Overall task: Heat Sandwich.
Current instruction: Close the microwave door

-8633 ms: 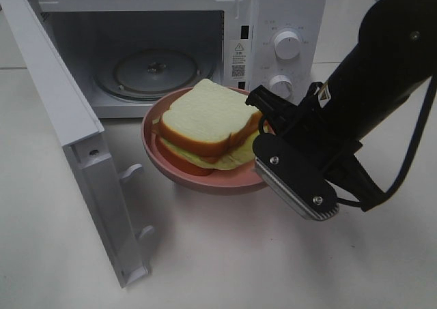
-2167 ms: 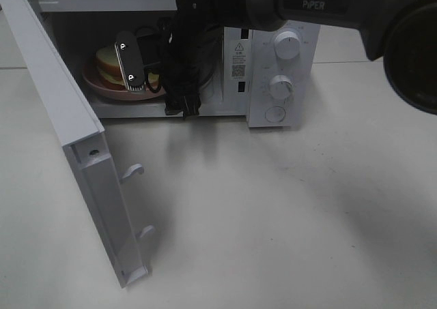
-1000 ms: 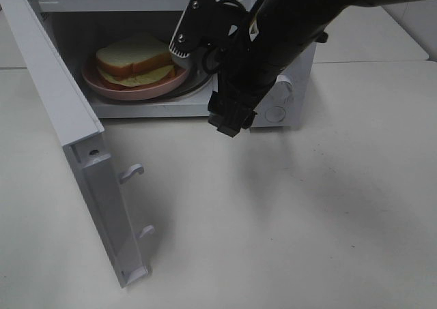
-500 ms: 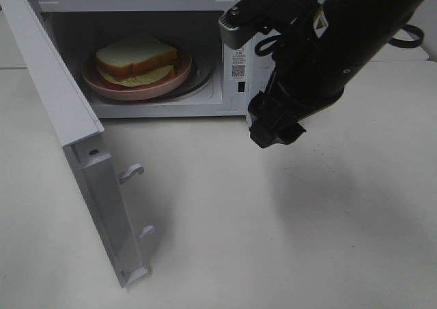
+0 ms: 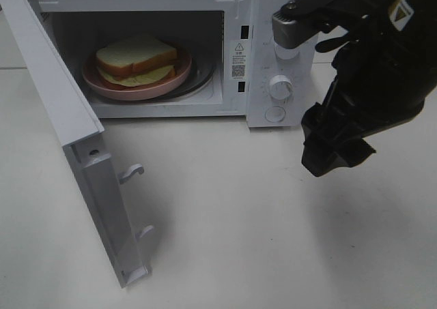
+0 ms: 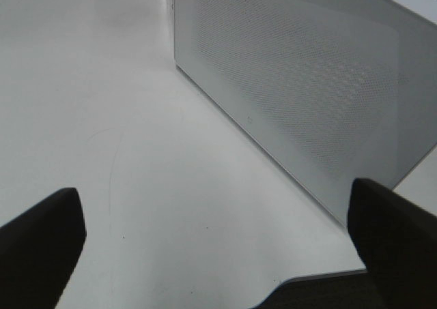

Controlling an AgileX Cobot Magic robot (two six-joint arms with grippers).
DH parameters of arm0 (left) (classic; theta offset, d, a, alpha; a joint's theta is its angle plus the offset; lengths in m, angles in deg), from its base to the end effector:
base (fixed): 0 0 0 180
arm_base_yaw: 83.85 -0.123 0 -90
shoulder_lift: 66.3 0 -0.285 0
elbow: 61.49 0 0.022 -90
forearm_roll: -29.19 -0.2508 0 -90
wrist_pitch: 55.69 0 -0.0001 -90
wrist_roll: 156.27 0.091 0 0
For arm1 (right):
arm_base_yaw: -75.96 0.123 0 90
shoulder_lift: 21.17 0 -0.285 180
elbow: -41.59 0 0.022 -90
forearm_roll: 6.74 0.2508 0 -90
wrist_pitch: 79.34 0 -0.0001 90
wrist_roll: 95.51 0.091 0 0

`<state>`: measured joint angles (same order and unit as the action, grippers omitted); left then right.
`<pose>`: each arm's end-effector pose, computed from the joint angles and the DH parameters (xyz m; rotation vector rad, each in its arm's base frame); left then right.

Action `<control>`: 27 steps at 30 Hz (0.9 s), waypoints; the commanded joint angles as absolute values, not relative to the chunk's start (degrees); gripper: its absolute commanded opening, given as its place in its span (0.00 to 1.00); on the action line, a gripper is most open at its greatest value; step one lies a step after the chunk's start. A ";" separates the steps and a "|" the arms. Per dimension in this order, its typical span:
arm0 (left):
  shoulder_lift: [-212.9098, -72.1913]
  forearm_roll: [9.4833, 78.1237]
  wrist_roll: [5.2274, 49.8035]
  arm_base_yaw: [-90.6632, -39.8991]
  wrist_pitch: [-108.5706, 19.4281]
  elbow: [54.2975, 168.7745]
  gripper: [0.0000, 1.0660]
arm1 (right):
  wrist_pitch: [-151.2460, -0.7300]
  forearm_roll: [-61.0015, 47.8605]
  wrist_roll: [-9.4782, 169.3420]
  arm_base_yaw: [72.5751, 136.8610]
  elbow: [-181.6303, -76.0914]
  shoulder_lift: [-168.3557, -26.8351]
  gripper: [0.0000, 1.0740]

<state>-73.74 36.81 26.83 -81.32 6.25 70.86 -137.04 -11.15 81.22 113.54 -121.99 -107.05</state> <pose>-0.0094 -0.0103 0.2806 0.1096 2.0358 -0.1527 0.2099 0.1541 0.2900 -1.0111 2.5968 0.0486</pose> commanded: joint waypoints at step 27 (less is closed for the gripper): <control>-72.82 36.87 26.43 -81.15 5.51 70.68 0.93 | -141.33 -11.84 83.97 94.46 -104.91 -73.87 0.71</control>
<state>-73.74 36.81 26.83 -81.32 6.25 70.86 -141.28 -11.38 83.11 96.98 -105.83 -76.34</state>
